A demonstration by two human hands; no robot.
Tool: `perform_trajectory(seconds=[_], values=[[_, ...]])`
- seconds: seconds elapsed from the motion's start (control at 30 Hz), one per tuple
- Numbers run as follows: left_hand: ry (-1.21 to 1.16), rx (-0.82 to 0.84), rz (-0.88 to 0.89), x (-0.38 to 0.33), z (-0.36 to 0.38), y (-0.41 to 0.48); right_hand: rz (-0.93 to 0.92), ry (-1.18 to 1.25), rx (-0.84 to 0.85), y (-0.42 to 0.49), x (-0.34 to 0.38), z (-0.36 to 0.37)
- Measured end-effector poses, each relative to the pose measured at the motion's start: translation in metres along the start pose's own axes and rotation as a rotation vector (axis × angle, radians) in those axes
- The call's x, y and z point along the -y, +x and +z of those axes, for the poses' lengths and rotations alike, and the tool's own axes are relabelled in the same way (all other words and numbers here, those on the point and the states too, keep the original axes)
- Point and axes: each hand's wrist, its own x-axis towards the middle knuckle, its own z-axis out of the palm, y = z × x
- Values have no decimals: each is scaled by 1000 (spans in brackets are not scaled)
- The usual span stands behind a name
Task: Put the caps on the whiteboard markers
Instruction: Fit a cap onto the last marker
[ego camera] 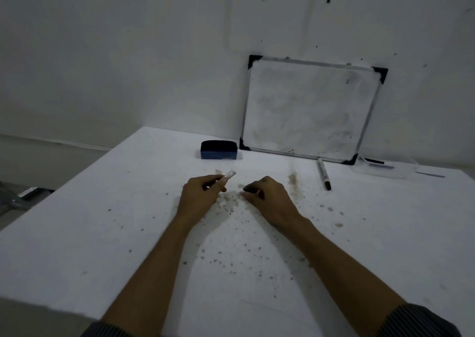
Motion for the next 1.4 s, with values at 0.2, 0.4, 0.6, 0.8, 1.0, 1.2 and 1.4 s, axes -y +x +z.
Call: perform_trajectory(seconds=[0.2,0.4,0.6,0.8,1.0,1.2,1.4], values=[[26,-35,96,-7,10,-6,122,371,-55,-42,-4,-41],[-19,203,82,-21,53,-28,263,647,-221,-74,-32,-74],[72,395,85,-46,88,-19,352,953,-293,-76,-54,-94],[-98,319,26,-50,129,-19,443,1189,-329,-70,-65,-95],[-203,267,9,-37,136,-19,454,1217,-270,-67,-82,-102],[-175,337,33,-39,136,-24,505,1164,-176,-65,-79,-99],[-182,337,36,-40,134,-26,501,1135,-167,-66,-79,-100]])
